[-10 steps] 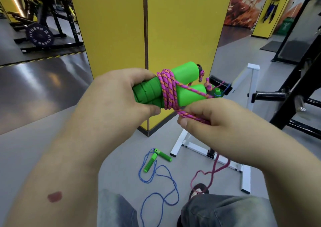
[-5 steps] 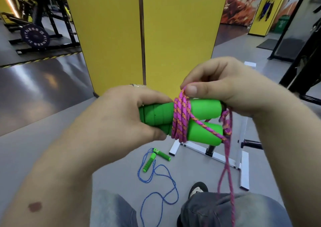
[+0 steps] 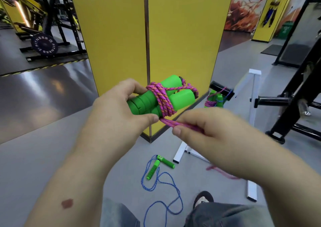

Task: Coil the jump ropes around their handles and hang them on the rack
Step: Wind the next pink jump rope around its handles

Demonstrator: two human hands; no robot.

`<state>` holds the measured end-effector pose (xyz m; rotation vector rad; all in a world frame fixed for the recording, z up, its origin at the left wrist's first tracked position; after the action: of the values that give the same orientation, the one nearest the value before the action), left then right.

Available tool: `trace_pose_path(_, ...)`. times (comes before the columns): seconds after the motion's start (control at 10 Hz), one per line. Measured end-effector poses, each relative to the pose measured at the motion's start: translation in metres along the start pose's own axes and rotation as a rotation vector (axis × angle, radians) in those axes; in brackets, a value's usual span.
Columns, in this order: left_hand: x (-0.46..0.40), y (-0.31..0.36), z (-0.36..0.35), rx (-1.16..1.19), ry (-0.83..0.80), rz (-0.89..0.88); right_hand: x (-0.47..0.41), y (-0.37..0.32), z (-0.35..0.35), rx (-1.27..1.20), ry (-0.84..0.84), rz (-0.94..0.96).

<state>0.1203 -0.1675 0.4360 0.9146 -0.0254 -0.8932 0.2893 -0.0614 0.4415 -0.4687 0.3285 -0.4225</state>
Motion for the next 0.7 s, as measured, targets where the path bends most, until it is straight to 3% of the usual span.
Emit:
trace_pose_path(0.2, 0.005, 0.009, 0.002, -0.168, -0.201, -0.271, -0.004, -0.011, 0.033, -0.075, 0.224, 0.135)
trace_pose_path(0.3, 0.010, 0.013, 0.005, -0.031, -0.280, -0.323, -0.015, 0.000, 0.036, -0.275, 0.225, 0.159)
trace_pose_path(0.5, 0.014, 0.007, 0.010, 0.279, -0.381, -0.303, -0.021, 0.032, 0.025, -0.725, -0.118, 0.023)
trace_pose_path(0.6, 0.013, 0.001, 0.010, 0.586, -0.429, -0.299, -0.006, 0.022, 0.024, -1.198, 0.223, 0.046)
trace_pose_path(0.7, 0.006, -0.006, 0.007, 0.799, -0.296, -0.203, -0.004, 0.042, -0.004, -0.469, -0.128, -0.059)
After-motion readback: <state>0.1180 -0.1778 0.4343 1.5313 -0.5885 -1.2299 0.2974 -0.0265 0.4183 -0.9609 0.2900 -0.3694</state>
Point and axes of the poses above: each hand's wrist, its own x-axis away from the middle knuckle, its own z-axis out of the back of the hand, y = z × x, the point moved 1 cm from there along -x, towards the middle knuckle, and after that the axes turned 4 degrees about -x, right-handed, at the moved point
